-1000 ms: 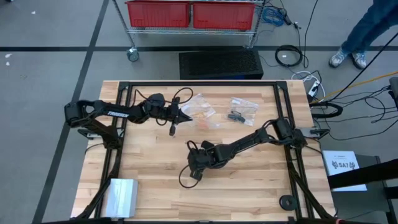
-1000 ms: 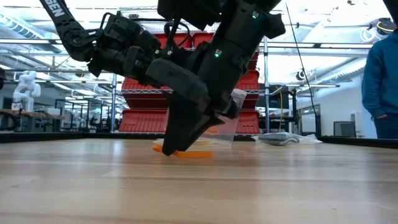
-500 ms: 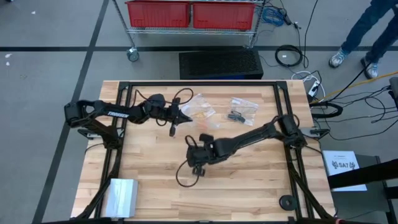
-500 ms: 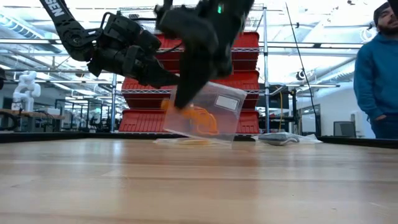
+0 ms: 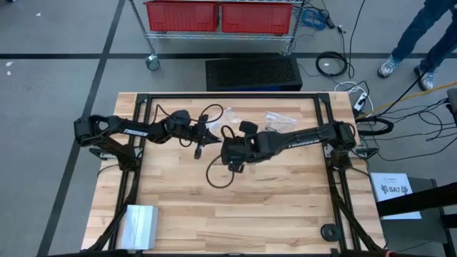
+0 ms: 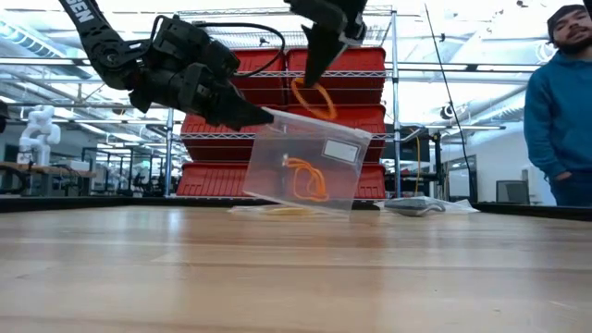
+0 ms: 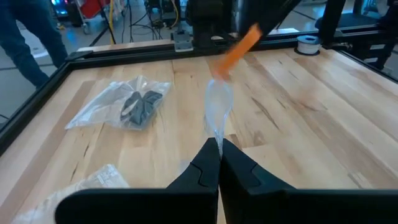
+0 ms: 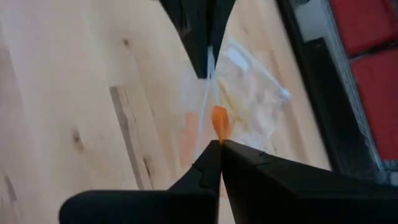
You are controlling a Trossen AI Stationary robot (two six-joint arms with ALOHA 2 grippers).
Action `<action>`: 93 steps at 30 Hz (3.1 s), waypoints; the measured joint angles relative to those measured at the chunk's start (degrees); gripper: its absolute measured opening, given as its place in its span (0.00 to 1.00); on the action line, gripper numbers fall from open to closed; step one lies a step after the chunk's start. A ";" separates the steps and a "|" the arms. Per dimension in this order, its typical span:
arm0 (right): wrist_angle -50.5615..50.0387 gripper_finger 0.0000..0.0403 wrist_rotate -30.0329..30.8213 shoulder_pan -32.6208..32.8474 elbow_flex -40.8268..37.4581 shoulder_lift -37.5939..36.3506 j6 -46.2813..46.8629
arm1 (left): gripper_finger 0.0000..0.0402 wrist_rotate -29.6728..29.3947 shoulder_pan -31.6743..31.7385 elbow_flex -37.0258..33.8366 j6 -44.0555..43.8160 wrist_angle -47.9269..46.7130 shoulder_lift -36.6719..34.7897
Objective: Sort rubber bands
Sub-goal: Put the orange rubber band into the zip bag
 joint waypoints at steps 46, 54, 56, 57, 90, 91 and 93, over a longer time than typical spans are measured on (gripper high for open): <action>7.20 0.00 -14.34 -8.93 -6.62 -0.12 -2.73 | 0.00 1.33 -0.09 0.00 0.13 -0.26 0.01; 6.72 0.00 -12.95 -9.73 -6.62 -0.80 -2.88 | 0.00 1.36 -0.09 0.00 0.26 -0.35 0.02; 6.72 0.00 -12.94 -9.78 -6.62 -0.82 -3.10 | 0.00 1.36 -0.09 0.00 0.41 -0.45 0.02; 6.72 0.00 -12.96 -9.78 -6.62 -0.82 -3.26 | 0.00 1.36 -0.09 0.00 0.41 -0.45 0.02; 9.73 0.00 -22.07 -8.73 -5.79 -5.80 -4.96 | 0.00 1.38 -0.09 0.02 0.58 -0.85 0.02; 9.85 0.00 -22.38 -8.73 -5.79 -5.80 -4.89 | 0.00 1.38 -0.09 0.02 0.57 -0.85 0.02; 9.98 0.00 -22.87 -8.73 -5.79 -5.80 -4.86 | 0.00 1.38 -0.09 0.02 0.57 -0.83 0.02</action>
